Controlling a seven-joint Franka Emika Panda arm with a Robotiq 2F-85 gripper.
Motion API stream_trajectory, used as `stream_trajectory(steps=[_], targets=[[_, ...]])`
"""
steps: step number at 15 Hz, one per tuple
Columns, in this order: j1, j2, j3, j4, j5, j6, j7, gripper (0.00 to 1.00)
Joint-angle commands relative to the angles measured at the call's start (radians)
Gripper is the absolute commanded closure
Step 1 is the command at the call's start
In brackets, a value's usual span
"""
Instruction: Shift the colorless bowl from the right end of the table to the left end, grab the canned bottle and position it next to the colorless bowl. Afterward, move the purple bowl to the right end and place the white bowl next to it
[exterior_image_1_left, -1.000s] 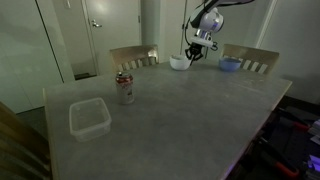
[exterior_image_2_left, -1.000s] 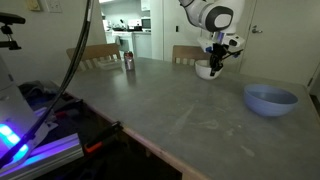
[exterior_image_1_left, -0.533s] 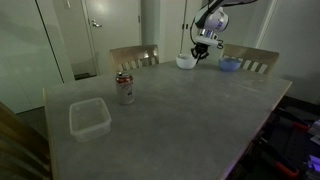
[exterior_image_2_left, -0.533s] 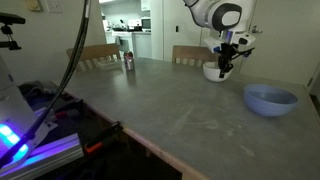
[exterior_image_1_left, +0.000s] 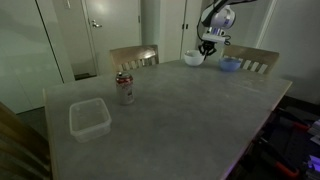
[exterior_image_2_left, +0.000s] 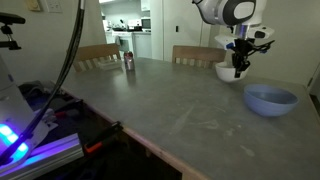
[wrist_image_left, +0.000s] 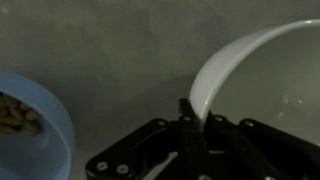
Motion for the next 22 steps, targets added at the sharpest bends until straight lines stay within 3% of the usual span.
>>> stream_trajectory(steps=[1, 8, 16, 17, 18, 19, 22], targets=[[-0.012, -0.037, -0.036, -0.032, 0.0, 0.014, 0.017, 0.98], [-0.043, -0.04, -0.107, -0.095, 0.021, 0.016, 0.062, 0.98], [-0.06, -0.053, -0.096, -0.13, 0.052, 0.014, 0.078, 0.98], [-0.059, -0.055, -0.095, -0.13, 0.052, 0.012, 0.078, 0.93], [-0.058, -0.057, -0.095, -0.13, 0.052, 0.01, 0.078, 0.66], [-0.056, -0.06, -0.095, -0.131, 0.051, 0.01, 0.079, 0.65], [-0.048, -0.073, -0.097, -0.133, 0.046, 0.006, 0.082, 0.44]])
